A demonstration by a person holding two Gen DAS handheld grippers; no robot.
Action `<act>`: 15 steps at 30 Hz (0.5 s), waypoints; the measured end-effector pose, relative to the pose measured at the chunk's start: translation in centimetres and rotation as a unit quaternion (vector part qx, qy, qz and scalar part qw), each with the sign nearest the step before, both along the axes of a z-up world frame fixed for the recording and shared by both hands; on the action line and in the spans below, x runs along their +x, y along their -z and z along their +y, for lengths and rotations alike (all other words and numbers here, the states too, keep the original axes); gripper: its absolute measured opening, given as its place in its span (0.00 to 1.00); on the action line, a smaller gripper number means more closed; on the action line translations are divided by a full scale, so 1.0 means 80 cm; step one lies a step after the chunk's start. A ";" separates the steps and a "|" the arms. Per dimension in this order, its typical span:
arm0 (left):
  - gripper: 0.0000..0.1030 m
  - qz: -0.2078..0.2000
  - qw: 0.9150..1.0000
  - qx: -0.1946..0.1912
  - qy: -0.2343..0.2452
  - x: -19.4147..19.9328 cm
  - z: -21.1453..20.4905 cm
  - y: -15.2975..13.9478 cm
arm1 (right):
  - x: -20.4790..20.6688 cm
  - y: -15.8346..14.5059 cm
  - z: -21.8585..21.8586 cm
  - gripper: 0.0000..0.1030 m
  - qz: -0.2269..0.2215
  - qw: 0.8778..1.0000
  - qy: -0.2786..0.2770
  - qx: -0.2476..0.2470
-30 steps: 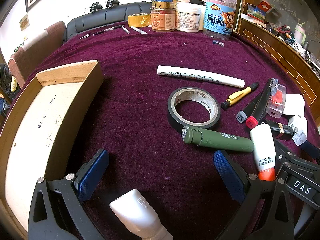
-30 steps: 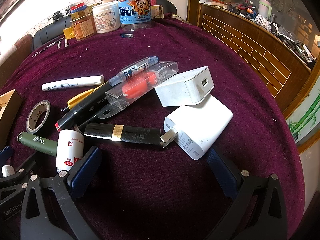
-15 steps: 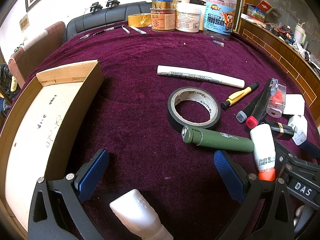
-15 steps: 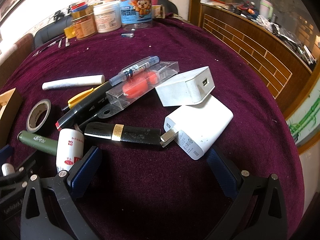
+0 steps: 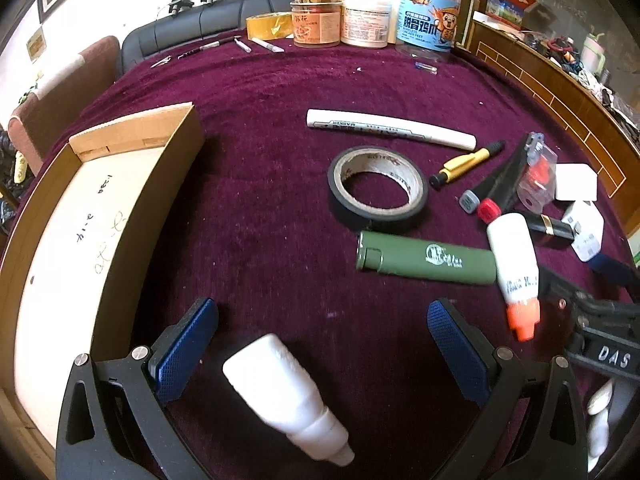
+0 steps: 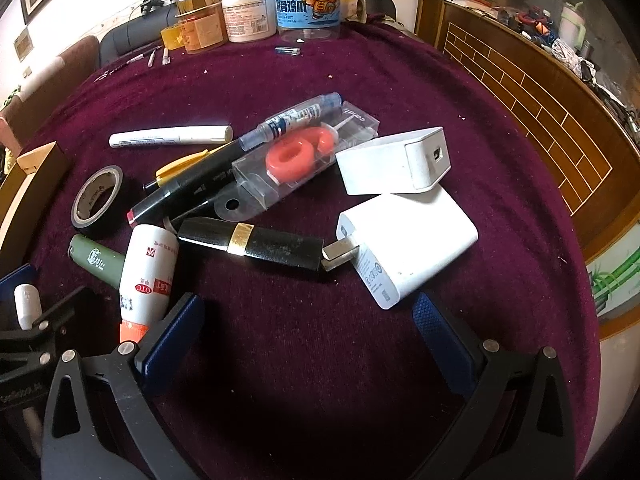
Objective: Organize rigid objects
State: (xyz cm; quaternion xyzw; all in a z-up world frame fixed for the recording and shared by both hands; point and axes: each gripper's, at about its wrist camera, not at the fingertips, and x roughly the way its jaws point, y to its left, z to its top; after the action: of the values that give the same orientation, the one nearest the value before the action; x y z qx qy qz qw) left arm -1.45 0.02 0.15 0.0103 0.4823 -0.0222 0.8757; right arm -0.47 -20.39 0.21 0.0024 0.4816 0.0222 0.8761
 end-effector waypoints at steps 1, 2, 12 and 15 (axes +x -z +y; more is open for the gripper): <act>0.99 -0.002 1.000 -0.002 0.001 -0.004 0.001 0.000 | -0.001 0.000 0.000 1.00 -0.001 1.000 0.000 0.000; 0.99 -0.001 1.000 -0.003 0.002 -0.004 0.002 0.000 | -0.001 0.000 0.000 1.00 -0.001 1.000 -0.001 0.000; 0.99 -0.006 1.000 0.009 -0.015 0.000 -0.004 0.001 | -0.010 -0.004 -0.001 1.00 -0.007 1.000 0.015 -0.015; 0.99 -0.005 1.000 0.009 -0.015 0.000 -0.004 0.001 | -0.031 -0.027 -0.007 1.00 -0.060 0.997 0.036 -0.017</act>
State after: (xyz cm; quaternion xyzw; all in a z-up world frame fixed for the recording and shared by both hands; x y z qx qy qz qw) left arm -1.41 -0.29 0.10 0.0108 0.4778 -0.0044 0.8784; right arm -2.94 -20.97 2.33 0.0030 0.4280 -0.0171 0.9036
